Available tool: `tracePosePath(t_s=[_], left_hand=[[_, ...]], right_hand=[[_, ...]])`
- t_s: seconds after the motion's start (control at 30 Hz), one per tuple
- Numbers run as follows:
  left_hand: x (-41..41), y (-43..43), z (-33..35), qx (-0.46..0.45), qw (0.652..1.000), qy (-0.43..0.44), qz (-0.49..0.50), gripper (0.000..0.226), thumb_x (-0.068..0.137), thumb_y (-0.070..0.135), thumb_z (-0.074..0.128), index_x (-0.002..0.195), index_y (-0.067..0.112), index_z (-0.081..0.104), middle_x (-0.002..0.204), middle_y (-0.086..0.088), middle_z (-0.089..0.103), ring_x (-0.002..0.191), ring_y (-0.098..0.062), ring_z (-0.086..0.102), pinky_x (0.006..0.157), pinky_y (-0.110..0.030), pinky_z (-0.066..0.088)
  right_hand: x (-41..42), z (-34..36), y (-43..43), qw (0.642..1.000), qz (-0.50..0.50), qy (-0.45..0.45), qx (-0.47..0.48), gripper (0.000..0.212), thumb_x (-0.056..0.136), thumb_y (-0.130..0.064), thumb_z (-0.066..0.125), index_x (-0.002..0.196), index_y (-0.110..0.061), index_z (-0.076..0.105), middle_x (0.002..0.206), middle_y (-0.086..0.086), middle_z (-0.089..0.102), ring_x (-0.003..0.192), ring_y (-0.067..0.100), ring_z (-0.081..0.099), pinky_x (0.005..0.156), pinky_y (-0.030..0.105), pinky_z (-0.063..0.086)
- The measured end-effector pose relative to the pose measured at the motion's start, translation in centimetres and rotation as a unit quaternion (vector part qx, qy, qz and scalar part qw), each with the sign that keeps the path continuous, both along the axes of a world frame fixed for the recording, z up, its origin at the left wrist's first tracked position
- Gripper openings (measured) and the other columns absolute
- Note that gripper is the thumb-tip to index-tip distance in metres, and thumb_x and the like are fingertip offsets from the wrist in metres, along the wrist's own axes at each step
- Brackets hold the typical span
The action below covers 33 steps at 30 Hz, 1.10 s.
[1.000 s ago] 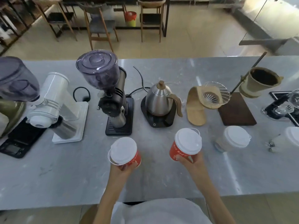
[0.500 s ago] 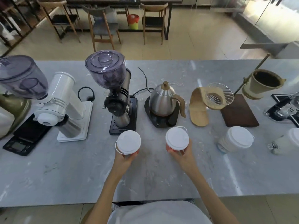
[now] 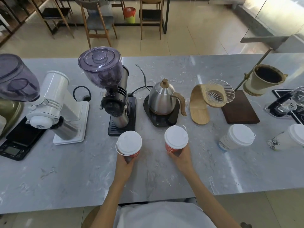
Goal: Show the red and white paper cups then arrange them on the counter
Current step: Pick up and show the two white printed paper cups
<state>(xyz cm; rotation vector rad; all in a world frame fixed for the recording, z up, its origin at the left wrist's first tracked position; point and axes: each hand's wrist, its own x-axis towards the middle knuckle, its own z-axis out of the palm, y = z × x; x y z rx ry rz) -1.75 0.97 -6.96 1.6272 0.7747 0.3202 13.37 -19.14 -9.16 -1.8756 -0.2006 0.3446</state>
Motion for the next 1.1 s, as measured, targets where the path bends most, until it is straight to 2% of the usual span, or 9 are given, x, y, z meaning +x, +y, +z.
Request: tracePosePath(t_s=[0.07, 0.2, 0.33, 0.5, 0.63, 0.8, 0.9, 1.0, 1.1], left_hand=[[0.0, -0.5, -0.5, 0.018, 1.0, 0.004, 0.011, 0.071, 0.084, -0.002, 0.072, 0.146, 0.006, 0.036, 0.143, -0.011, 0.051, 0.121, 0.001, 0.052, 0.104, -0.014, 0.04], [0.2, -1.1, -1.4, 0.052, 0.998, 0.019, 0.03, 0.076, 0.084, 0.002, 0.073, 0.147, 0.007, 0.032, 0.146, -0.012, 0.046, 0.134, -0.025, 0.045, 0.112, -0.05, 0.038], [0.2, -1.1, -2.4, 0.143, 0.986, 0.052, 0.066, 0.083, 0.076, 0.007, 0.082, 0.145, 0.004, 0.036, 0.14, -0.02, 0.042, 0.13, -0.034, 0.039, 0.111, -0.054, 0.035], [-0.2, -1.2, -2.4, 0.152, 0.983, 0.065, 0.077, 0.09, 0.075, 0.011, 0.084, 0.148, 0.007, 0.031, 0.144, -0.018, 0.039, 0.133, -0.031, 0.033, 0.113, -0.04, 0.029], [-2.9, -2.4, -2.4, 0.161, 0.978, 0.113, 0.071, 0.069, 0.083, 0.008, 0.074, 0.142, 0.007, 0.038, 0.143, -0.022, 0.043, 0.135, -0.041, 0.035, 0.109, -0.059, 0.033], [-4.5, -6.3, -1.0, 0.245, 0.954, 0.168, 0.045, 0.048, 0.08, -0.012, 0.061, 0.126, 0.003, 0.059, 0.126, -0.02, 0.061, 0.121, -0.041, 0.049, 0.101, -0.055, 0.043], [-4.3, -9.4, 0.1, 0.265, 0.952, 0.155, -0.015, 0.037, 0.075, -0.01, 0.057, 0.104, 0.007, 0.073, 0.105, -0.012, 0.072, 0.1, -0.037, 0.061, 0.088, -0.052, 0.05], [-2.6, -13.4, 1.0, 0.247, 0.962, 0.107, -0.053, 0.037, 0.074, 0.002, 0.048, 0.099, 0.005, 0.075, 0.099, -0.01, 0.074, 0.092, -0.036, 0.065, 0.086, -0.052, 0.052], [1.7, -18.2, 1.7, 0.258, 0.96, 0.062, -0.091, 0.032, 0.084, 0.01, 0.045, 0.097, 0.011, 0.075, 0.097, -0.001, 0.074, 0.089, -0.028, 0.066, 0.084, -0.056, 0.05]], right_hand=[[-0.1, 0.1, -0.3, 1.0, 0.006, -0.02, -0.011, 0.086, 0.065, -0.015, 0.089, 0.125, -0.053, 0.039, 0.126, -0.028, 0.051, 0.116, -0.013, 0.049, 0.093, 0.006, 0.04], [-0.3, 0.3, -0.6, 0.999, 0.021, -0.029, -0.008, 0.081, 0.068, -0.013, 0.086, 0.127, -0.047, 0.043, 0.13, -0.016, 0.057, 0.122, 0.0, 0.053, 0.1, 0.018, 0.043], [-0.4, 0.2, -0.9, 0.998, 0.033, -0.037, -0.027, 0.083, 0.071, -0.015, 0.084, 0.123, -0.064, 0.042, 0.128, -0.025, 0.054, 0.119, -0.008, 0.052, 0.096, 0.01, 0.042], [-0.4, 0.4, -1.3, 0.997, 0.058, -0.009, -0.043, 0.075, 0.072, -0.004, 0.082, 0.125, -0.042, 0.046, 0.126, -0.019, 0.055, 0.115, -0.011, 0.053, 0.089, 0.006, 0.043], [-0.4, 0.8, -3.5, 0.992, 0.088, -0.001, -0.09, 0.069, 0.08, -0.01, 0.075, 0.138, -0.022, 0.04, 0.134, -0.018, 0.048, 0.118, -0.008, 0.047, 0.096, 0.005, 0.035], [-1.7, 1.7, -9.0, 0.955, 0.203, -0.053, -0.209, 0.046, 0.087, -0.005, 0.065, 0.132, -0.005, 0.053, 0.141, 0.01, 0.049, 0.127, 0.016, 0.044, 0.107, 0.014, 0.022], [-0.9, 2.9, -12.9, 0.942, 0.258, -0.012, -0.213, 0.029, 0.093, -0.015, 0.063, 0.121, -0.01, 0.065, 0.132, 0.003, 0.058, 0.119, 0.009, 0.05, 0.102, 0.005, 0.027], [1.3, 4.3, -17.8, 0.952, 0.223, 0.054, -0.2, 0.021, 0.095, -0.031, 0.06, 0.112, -0.029, 0.071, 0.112, -0.015, 0.068, 0.099, -0.001, 0.061, 0.089, 0.011, 0.045], [4.4, 5.3, -23.4, 0.962, 0.169, 0.057, -0.209, 0.018, 0.094, -0.035, 0.059, 0.108, -0.032, 0.071, 0.106, -0.016, 0.07, 0.095, 0.001, 0.064, 0.085, 0.019, 0.05]])
